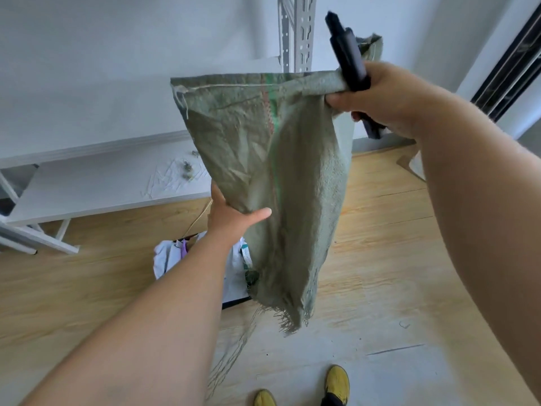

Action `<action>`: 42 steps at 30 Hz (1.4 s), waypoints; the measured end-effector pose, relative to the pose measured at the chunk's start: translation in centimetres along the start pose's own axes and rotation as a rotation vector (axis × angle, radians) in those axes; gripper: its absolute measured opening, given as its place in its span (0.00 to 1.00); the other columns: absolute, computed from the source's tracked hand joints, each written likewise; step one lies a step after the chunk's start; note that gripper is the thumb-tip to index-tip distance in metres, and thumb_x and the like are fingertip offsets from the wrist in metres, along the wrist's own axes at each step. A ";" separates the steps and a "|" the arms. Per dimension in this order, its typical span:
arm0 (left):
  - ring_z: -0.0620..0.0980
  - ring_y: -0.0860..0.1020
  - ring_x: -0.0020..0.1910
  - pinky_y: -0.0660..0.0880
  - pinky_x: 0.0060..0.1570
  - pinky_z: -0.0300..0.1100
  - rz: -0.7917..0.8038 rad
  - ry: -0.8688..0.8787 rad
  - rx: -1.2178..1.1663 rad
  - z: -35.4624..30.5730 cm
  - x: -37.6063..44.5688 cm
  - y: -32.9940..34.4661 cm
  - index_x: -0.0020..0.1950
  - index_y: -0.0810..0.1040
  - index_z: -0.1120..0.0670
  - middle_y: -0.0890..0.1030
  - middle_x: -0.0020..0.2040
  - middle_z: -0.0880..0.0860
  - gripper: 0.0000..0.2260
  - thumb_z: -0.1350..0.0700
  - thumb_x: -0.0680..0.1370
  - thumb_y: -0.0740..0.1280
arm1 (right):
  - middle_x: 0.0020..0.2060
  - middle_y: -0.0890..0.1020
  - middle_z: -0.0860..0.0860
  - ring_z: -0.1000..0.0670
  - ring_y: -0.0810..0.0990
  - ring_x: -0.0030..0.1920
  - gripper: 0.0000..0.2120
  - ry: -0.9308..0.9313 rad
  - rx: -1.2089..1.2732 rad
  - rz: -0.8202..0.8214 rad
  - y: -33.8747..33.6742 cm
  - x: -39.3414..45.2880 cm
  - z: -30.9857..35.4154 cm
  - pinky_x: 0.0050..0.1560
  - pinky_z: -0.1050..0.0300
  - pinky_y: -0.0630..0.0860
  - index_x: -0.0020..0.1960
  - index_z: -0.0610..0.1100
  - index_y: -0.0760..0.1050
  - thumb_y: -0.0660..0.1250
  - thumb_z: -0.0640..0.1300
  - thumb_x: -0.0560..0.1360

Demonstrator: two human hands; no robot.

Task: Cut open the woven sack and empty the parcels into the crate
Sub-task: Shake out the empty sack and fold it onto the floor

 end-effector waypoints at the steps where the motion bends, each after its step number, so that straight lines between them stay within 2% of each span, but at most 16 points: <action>1: 0.47 0.73 0.66 0.69 0.67 0.49 0.040 0.009 -0.033 -0.3 0.2 0.6 0.74 0.57 0.42 0.75 0.66 0.42 0.58 0.34 0.50 0.81 | 0.36 0.75 0.51 0.54 0.72 0.35 0.17 0.009 0.036 0.010 -0.1 0.1 0.3 0.45 0.54 0.73 0.58 0.37 0.74 0.70 0.46 0.75; 4: 0.42 0.78 0.59 0.71 0.63 0.43 0.266 0.035 -0.149 -1.9 -0.9 3.5 0.66 0.74 0.46 0.81 0.58 0.41 0.36 0.41 0.60 0.81 | 0.37 0.77 0.51 0.53 0.73 0.34 0.12 0.009 0.105 -0.015 1.0 0.9 0.5 0.42 0.54 0.74 0.51 0.43 0.75 0.71 0.48 0.73; 7: 0.48 0.80 0.59 0.73 0.64 0.51 0.384 -0.039 -0.350 -3.0 -2.1 6.4 0.63 0.78 0.48 0.83 0.58 0.47 0.30 0.43 0.63 0.79 | 0.44 0.79 0.51 0.54 0.77 0.36 0.11 -0.005 0.172 -0.096 3.0 1.7 -0.3 0.34 0.63 0.76 0.54 0.50 0.74 0.71 0.48 0.73; 10: 0.53 0.81 0.57 0.73 0.63 0.51 0.342 -0.142 -0.661 -4.4 -2.6 7.0 0.64 0.77 0.57 0.82 0.58 0.56 0.18 0.55 0.76 0.70 | 0.59 0.73 0.50 0.52 0.76 0.55 0.25 -0.042 0.188 -0.416 2.3 1.5 -2.2 0.53 0.57 0.78 0.66 0.52 0.70 0.73 0.50 0.70; 13: 0.51 0.81 0.49 0.75 0.55 0.47 0.328 -0.214 -0.827 -5.8 -2.6 6.2 0.63 0.76 0.59 0.83 0.50 0.55 0.12 0.56 0.81 0.61 | 0.53 0.76 0.53 0.52 0.77 0.54 0.29 0.169 0.248 -0.600 1.4 -0.3 -7.2 0.59 0.56 0.74 0.64 0.49 0.72 0.76 0.54 0.66; 16: 0.50 0.81 0.45 0.77 0.45 0.45 0.322 -0.239 -0.887 -7.0 -2.5 5.5 0.54 0.79 0.57 0.85 0.42 0.53 0.11 0.54 0.82 0.59 | 0.50 0.80 0.52 0.49 0.80 0.47 0.31 0.489 0.373 -0.452 3.9 -2.9 -14.1 0.57 0.48 0.78 0.64 0.48 0.73 0.77 0.58 0.65; 20: 0.52 0.80 0.49 0.76 0.49 0.45 0.294 -0.227 -0.986 -8.1 -2.4 4.7 0.55 0.79 0.56 0.83 0.48 0.54 0.15 0.50 0.82 0.57 | 0.46 0.77 0.54 0.51 0.76 0.43 0.33 0.710 0.520 -0.221 8.1 -6.1 -19.5 0.53 0.51 0.76 0.66 0.48 0.70 0.75 0.59 0.67; 22: 0.53 0.80 0.51 0.75 0.53 0.46 0.289 -0.231 -1.010 -8.2 -2.2 4.5 0.56 0.79 0.55 0.82 0.50 0.55 0.16 0.49 0.82 0.55 | 0.48 0.75 0.53 0.50 0.74 0.47 0.35 0.758 0.596 -0.117 9.8 -7.0 -20.5 0.59 0.49 0.74 0.64 0.47 0.70 0.75 0.61 0.63; 25: 0.54 0.79 0.51 0.74 0.57 0.46 0.270 -0.221 -1.009 -8.3 -2.1 4.2 0.54 0.79 0.56 0.82 0.49 0.55 0.16 0.50 0.82 0.55 | 0.51 0.77 0.49 0.48 0.77 0.50 0.39 0.765 0.762 -0.016 11.7 -7.4 -21.2 0.54 0.53 0.74 0.63 0.42 0.73 0.75 0.61 0.58; 27: 0.54 0.79 0.50 0.75 0.56 0.46 0.238 -0.207 -1.023 -8.3 -2.0 3.9 0.55 0.79 0.57 0.82 0.50 0.56 0.16 0.49 0.82 0.55 | 0.53 0.81 0.45 0.45 0.80 0.52 0.33 0.765 0.871 0.003 12.6 -7.2 -21.3 0.53 0.53 0.77 0.59 0.39 0.77 0.77 0.55 0.60; 30: 0.53 0.81 0.52 0.76 0.54 0.48 0.247 -0.206 -1.023 -7.7 -1.9 3.3 0.59 0.79 0.54 0.85 0.50 0.54 0.22 0.39 0.80 0.56 | 0.46 0.83 0.46 0.46 0.80 0.45 0.18 0.791 0.960 -0.030 12.9 -6.7 -20.7 0.53 0.50 0.78 0.53 0.41 0.80 0.75 0.50 0.69; 34: 0.45 0.80 0.56 0.75 0.58 0.43 0.422 -0.211 -0.756 -4.9 -2.9 3.3 0.66 0.75 0.48 0.82 0.58 0.48 0.33 0.29 0.70 0.57 | 0.50 0.80 0.46 0.46 0.77 0.51 0.23 0.828 1.048 -0.056 12.3 -5.6 -20.1 0.63 0.49 0.71 0.61 0.41 0.78 0.71 0.55 0.72; 36: 0.41 0.82 0.52 0.79 0.46 0.33 0.524 -0.191 -0.657 -3.5 -4.1 3.9 0.63 0.76 0.49 0.83 0.55 0.46 0.35 0.32 0.61 0.68 | 0.48 0.82 0.46 0.45 0.80 0.49 0.17 0.845 1.060 -0.075 11.8 -5.2 -19.6 0.59 0.49 0.74 0.55 0.43 0.80 0.68 0.55 0.75; 38: 0.44 0.82 0.54 0.79 0.44 0.32 0.554 -0.184 -0.562 -2.1 -4.3 4.7 0.63 0.77 0.54 0.83 0.58 0.51 0.34 0.42 0.61 0.77 | 0.50 0.84 0.46 0.45 0.82 0.50 0.17 0.853 1.096 -0.091 11.5 -4.8 -19.3 0.53 0.50 0.78 0.56 0.45 0.79 0.67 0.55 0.76; 40: 0.51 0.82 0.54 0.79 0.49 0.39 0.482 -0.210 -0.537 -1.6 -3.9 4.8 0.63 0.77 0.60 0.82 0.58 0.57 0.22 0.56 0.71 0.74 | 0.52 0.84 0.47 0.45 0.82 0.53 0.20 0.862 1.052 -0.085 11.3 -4.5 -19.0 0.53 0.48 0.78 0.58 0.45 0.79 0.69 0.57 0.74; 42: 0.53 0.82 0.51 0.79 0.50 0.44 0.381 -0.224 -0.615 -1.8 -3.1 4.0 0.57 0.80 0.59 0.84 0.51 0.57 0.10 0.60 0.76 0.68 | 0.50 0.84 0.47 0.46 0.83 0.50 0.21 0.915 0.962 -0.124 11.1 -4.5 -19.3 0.54 0.47 0.78 0.55 0.44 0.79 0.72 0.58 0.70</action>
Point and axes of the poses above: each hand's wrist, its own x-axis towards the middle knuckle, its own y-axis out of the palm, z = x × y, the point moved 5 cm from there along x, towards the middle knuckle
